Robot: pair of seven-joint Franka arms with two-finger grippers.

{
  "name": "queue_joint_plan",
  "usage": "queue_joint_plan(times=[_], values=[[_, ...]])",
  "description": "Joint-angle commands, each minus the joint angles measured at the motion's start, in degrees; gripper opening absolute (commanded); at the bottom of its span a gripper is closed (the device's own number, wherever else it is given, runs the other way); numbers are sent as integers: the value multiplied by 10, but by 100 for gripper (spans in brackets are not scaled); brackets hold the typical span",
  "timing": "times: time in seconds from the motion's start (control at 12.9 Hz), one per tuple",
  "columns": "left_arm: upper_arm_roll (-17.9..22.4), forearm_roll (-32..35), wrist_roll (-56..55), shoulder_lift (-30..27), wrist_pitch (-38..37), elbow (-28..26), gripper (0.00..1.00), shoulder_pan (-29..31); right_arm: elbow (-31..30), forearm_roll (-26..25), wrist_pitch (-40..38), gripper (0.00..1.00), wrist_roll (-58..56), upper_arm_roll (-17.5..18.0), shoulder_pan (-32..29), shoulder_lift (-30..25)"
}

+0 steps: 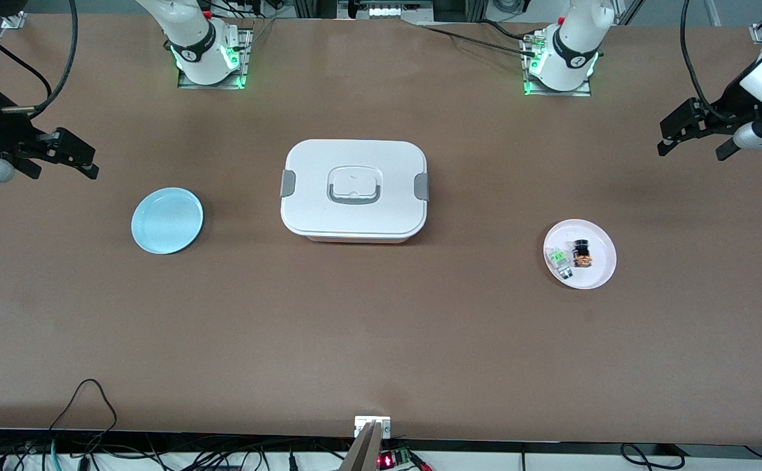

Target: Transfer orange switch to right arm and place

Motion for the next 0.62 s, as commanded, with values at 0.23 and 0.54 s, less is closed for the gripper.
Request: queue_joint_plan(times=[0.23,0.54], values=[[-2,9,5,18,-22,42,100,3,16,6,-12,100,-6,6,-5,11],[-2,9,9,20,-22,45,100,3,16,5,-13,100,-2,6,-5,11]])
